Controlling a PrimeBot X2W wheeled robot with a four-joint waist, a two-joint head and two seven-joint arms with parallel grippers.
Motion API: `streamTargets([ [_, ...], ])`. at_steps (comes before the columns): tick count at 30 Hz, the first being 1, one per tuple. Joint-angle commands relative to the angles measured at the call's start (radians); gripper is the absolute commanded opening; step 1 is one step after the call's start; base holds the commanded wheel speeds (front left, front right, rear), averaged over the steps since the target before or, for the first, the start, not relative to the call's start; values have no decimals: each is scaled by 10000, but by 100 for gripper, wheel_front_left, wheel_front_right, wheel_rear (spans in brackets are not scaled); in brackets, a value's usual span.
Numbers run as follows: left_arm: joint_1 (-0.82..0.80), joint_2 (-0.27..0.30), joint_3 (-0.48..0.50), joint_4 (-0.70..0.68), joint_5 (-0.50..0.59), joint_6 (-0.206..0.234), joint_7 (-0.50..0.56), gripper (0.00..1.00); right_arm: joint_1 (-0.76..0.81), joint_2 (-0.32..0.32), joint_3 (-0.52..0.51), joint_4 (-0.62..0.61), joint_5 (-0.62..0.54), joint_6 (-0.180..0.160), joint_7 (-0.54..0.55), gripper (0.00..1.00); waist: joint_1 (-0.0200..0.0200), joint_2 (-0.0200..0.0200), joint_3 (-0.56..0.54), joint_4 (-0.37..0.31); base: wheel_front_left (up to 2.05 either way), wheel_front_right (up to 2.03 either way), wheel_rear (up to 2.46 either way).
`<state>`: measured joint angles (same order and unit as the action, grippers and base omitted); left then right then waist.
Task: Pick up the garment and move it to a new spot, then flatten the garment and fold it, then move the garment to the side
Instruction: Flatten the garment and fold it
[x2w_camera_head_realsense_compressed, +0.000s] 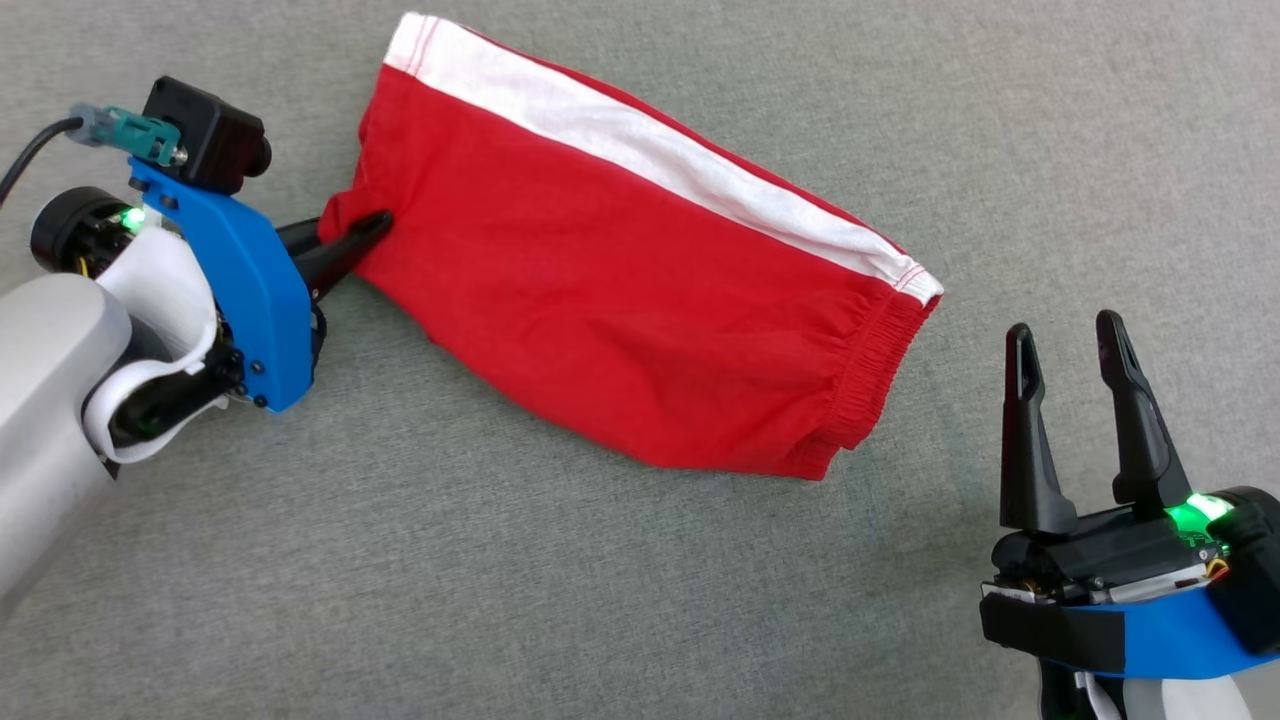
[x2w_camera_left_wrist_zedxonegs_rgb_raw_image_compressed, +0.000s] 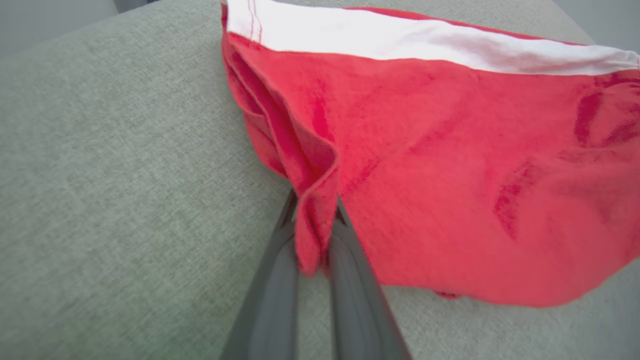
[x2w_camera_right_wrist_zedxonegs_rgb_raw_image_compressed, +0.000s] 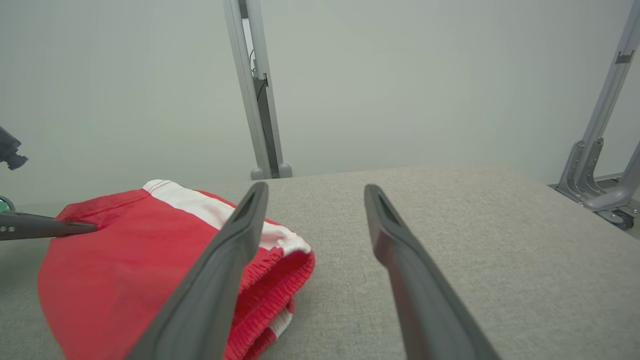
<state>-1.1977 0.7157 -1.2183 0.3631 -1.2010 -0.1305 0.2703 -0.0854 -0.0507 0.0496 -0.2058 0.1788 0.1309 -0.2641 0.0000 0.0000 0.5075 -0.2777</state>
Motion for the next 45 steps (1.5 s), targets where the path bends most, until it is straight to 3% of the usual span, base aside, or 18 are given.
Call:
streamTargets([
  [1,223,17,37,-75,53,18,-191,0,19,7,-23,47,-72,-3,-4,100,0,0,-174,160,0,0,0],
  [10,1445,295,5,-885,-8,436,-1265,0,349,7,-144,304,-217,-3,-4,100,0,0,-1112,978,0,0,0],
  [27,4982,922,-185,-3241,-634,1912,-3332,0,1223,4,-350,680,-699,-3,-4,100,0,0,-2350,2536,0,0,0],
  [28,5089,885,-207,-3235,-573,1932,-3413,16,1209,3,-333,724,-720,-3,-4,100,0,0,-2383,2563,0,0,0],
  [29,5166,818,-221,-3210,-501,1986,-3513,100,1182,3,-335,759,-745,-3,-4,100,0,0,-2416,2595,0,0,0],
  [37,5491,436,295,-2634,713,2593,-5202,100,1008,-69,-228,985,-819,-3,-4,100,0,0,-2754,2584,0,0,0],
  [39,5639,291,799,-2570,1127,2918,-5333,100,983,-97,-252,1036,-800,-3,-4,100,0,0,-2874,2555,0,0,0],
  [45,6860,-517,3569,-3238,3978,3813,-5354,100,906,-143,-304,1136,-773,-3,-4,100,0,0,-3187,2498,0,0,0],
])
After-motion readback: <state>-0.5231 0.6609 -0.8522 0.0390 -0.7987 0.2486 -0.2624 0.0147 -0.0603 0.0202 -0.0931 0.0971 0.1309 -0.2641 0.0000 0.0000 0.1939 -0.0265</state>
